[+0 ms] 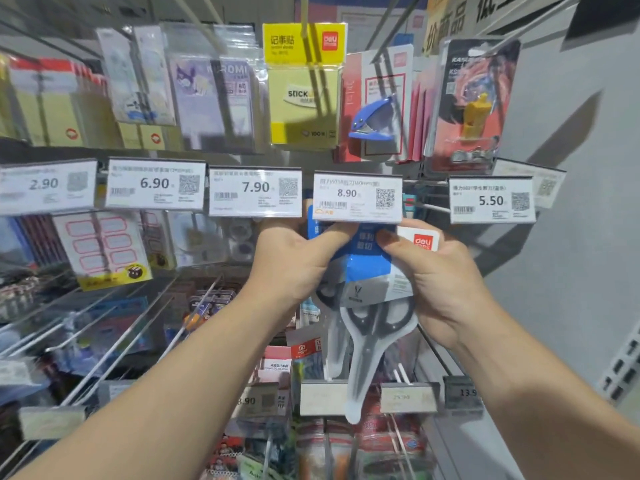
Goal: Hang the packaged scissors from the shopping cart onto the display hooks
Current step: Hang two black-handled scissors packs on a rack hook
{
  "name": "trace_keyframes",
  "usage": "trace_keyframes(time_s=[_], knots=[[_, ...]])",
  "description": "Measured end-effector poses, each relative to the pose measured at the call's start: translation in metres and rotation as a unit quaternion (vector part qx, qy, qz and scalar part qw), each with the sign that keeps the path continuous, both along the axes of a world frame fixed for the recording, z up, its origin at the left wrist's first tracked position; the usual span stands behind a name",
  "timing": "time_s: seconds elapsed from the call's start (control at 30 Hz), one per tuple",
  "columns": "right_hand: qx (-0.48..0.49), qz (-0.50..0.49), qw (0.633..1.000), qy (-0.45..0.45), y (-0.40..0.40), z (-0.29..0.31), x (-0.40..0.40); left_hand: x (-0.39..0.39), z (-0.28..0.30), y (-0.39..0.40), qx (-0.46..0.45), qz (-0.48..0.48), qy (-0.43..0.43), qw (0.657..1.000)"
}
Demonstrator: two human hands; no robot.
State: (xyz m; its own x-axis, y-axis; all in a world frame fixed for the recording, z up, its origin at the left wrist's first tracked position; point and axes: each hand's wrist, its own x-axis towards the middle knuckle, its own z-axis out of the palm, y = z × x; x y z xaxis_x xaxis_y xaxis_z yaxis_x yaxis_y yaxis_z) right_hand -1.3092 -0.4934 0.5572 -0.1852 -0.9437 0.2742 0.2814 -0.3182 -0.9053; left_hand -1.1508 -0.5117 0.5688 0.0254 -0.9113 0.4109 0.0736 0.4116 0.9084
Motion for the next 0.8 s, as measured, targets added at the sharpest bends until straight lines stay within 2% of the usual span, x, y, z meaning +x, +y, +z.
trace_keyframes(time_s=[0.2, 0.27, 0.37, 0.47, 0.6, 0.7, 0.8], knots=[[0.005, -0.007, 1.000, -0.006, -0.012, -0.008, 0.001, 0.007, -0.014, -0.019, 0.020, -0.040, 0.028, 0.999], [0.015, -0.027, 1.000, 0.002, -0.019, -0.008, 0.004, 0.008, -0.019, -0.029, 0.002, -0.008, -0.005, 1.000], [0.029, -0.040, 0.999, 0.012, -0.034, -0.005, 0.008, 0.004, -0.026, -0.045, -0.046, 0.129, -0.144, 0.980], [0.047, -0.071, 0.996, 0.031, -0.054, -0.002, 0.012, -0.002, -0.023, -0.056, -0.097, 0.182, -0.274, 0.939], [0.062, -0.179, 0.979, 0.074, -0.085, -0.012, 0.003, -0.017, -0.019, -0.091, 0.018, 0.179, -0.238, 0.955], [0.068, -0.185, 0.975, 0.104, -0.096, -0.018, 0.000, -0.030, -0.022, -0.125, 0.058, 0.132, -0.225, 0.964], [0.075, -0.162, 0.977, 0.121, -0.096, -0.016, -0.002, -0.038, -0.019, -0.144, 0.048, 0.143, -0.247, 0.957]])
